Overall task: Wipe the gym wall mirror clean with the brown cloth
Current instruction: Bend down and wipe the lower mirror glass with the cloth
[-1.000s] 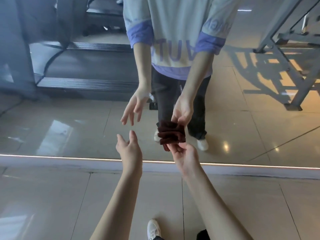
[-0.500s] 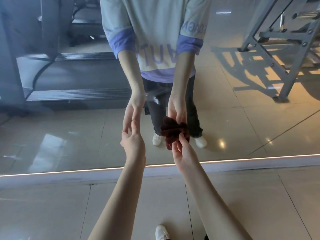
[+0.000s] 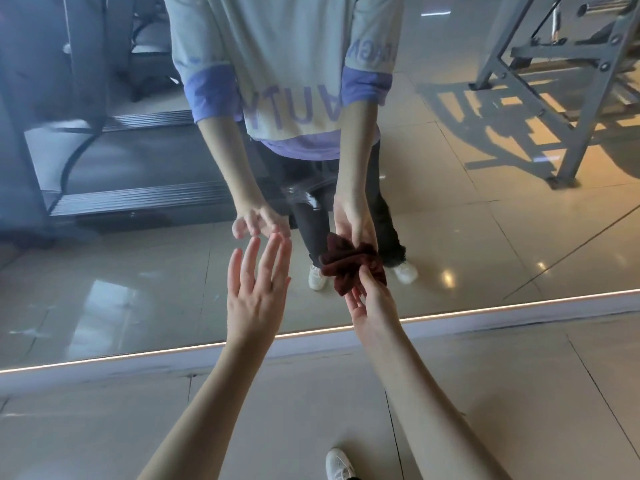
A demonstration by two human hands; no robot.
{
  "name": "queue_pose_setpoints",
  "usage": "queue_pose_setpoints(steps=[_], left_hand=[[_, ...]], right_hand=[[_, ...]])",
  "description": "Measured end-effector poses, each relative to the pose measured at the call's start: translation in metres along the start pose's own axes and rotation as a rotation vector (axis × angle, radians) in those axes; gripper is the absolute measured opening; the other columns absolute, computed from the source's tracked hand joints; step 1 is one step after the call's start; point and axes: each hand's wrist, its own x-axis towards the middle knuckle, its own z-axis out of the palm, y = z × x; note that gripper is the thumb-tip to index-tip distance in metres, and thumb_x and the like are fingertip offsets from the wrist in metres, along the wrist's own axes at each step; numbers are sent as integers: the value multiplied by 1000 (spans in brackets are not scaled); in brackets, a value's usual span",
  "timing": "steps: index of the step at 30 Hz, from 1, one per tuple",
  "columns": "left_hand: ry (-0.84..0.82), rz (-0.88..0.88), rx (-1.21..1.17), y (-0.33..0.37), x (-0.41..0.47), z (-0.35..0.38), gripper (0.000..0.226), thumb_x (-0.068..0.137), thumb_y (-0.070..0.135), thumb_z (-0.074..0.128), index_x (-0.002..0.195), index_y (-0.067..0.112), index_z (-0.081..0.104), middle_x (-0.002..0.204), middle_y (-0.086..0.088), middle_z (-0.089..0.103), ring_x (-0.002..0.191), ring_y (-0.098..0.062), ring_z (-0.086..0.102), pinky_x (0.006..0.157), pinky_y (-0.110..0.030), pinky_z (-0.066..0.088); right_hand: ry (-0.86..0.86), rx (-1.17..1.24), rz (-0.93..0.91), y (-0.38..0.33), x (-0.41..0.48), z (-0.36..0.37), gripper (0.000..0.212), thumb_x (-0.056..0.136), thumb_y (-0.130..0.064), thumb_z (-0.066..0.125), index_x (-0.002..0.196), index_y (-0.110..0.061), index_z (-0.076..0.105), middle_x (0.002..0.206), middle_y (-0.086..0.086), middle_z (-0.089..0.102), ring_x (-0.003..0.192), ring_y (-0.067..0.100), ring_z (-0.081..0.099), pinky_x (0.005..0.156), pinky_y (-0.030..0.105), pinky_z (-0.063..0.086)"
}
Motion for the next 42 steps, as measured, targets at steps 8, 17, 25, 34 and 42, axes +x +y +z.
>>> queue_pose_setpoints(steps=[8,17,25,34,42], left_hand=[[55,100,-18,-24,-2,9,87,74,-1,84,148,12,40,155,-5,25,139,-27,30,119,-46,25],[90,107,-36,-24,-3,12,88,76,2,85,149,12,37,155,-5,26,137,-27,35,120,-46,23],[98,90,-89,-20,3,2,75,75,2,84,140,11,48,144,-8,42,128,-29,45,110,-47,36],[121,-33,-105,-32,29,-14,68,81,16,78,141,9,46,143,-14,37,129,-34,39,113,-50,33],[221,-67,-39,-22,33,-4,62,84,17,81,136,7,49,139,-14,40,129,-33,40,118,-46,31]], right_hand=[[82,23,30,11,10,-7,28,97,-8,58,126,-4,57,106,10,68,93,18,67,86,32,52],[72,-17,-59,17,15,-10,29,96,0,57,125,-4,59,114,15,68,96,20,69,86,32,53],[0,-105,-122,24,7,13,26,93,-4,64,118,-9,63,111,10,72,104,23,70,94,36,55],[104,-250,-318,40,12,17,38,84,2,69,120,-9,63,113,6,72,107,20,68,97,41,53],[246,-395,-469,16,32,-14,46,64,-11,78,105,1,64,94,17,74,91,42,69,89,59,54]])
